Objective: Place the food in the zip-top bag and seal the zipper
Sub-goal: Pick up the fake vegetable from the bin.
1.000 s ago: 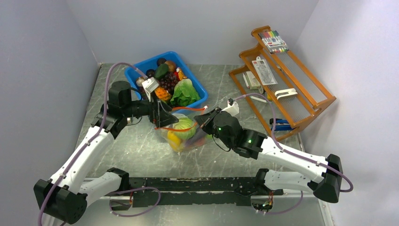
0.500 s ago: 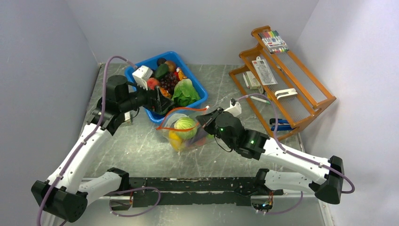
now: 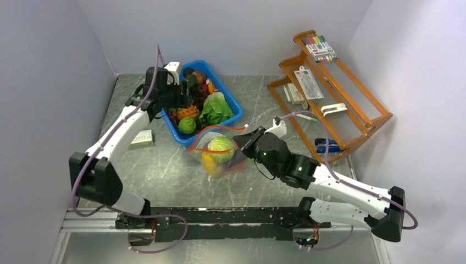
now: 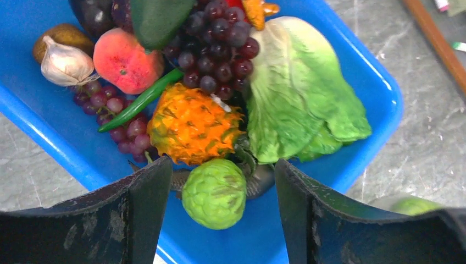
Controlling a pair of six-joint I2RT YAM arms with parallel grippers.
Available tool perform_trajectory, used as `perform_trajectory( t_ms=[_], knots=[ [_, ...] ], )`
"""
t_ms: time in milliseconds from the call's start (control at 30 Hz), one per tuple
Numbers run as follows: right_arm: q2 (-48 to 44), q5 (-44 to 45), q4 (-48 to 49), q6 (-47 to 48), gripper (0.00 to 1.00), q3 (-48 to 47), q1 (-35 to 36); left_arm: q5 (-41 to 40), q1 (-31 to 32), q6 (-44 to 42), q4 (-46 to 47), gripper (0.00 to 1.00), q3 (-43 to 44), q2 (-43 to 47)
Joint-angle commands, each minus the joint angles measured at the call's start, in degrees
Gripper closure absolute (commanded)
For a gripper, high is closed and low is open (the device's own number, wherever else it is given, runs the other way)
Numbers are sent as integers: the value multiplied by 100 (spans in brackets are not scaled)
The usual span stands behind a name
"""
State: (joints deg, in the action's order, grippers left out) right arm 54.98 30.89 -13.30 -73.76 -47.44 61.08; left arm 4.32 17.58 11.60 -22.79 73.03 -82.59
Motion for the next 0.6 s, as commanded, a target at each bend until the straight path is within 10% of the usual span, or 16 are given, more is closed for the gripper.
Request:
perform_trajectory(
  t_ms=[0, 567],
  knots=[
    [-174, 219, 79, 84, 100, -98, 0, 42, -99, -148, -560, 31, 583, -363],
    [-137, 335, -57, -157, 100, 14, 4, 700, -97, -422, -1005, 31, -216, -568]
  ],
)
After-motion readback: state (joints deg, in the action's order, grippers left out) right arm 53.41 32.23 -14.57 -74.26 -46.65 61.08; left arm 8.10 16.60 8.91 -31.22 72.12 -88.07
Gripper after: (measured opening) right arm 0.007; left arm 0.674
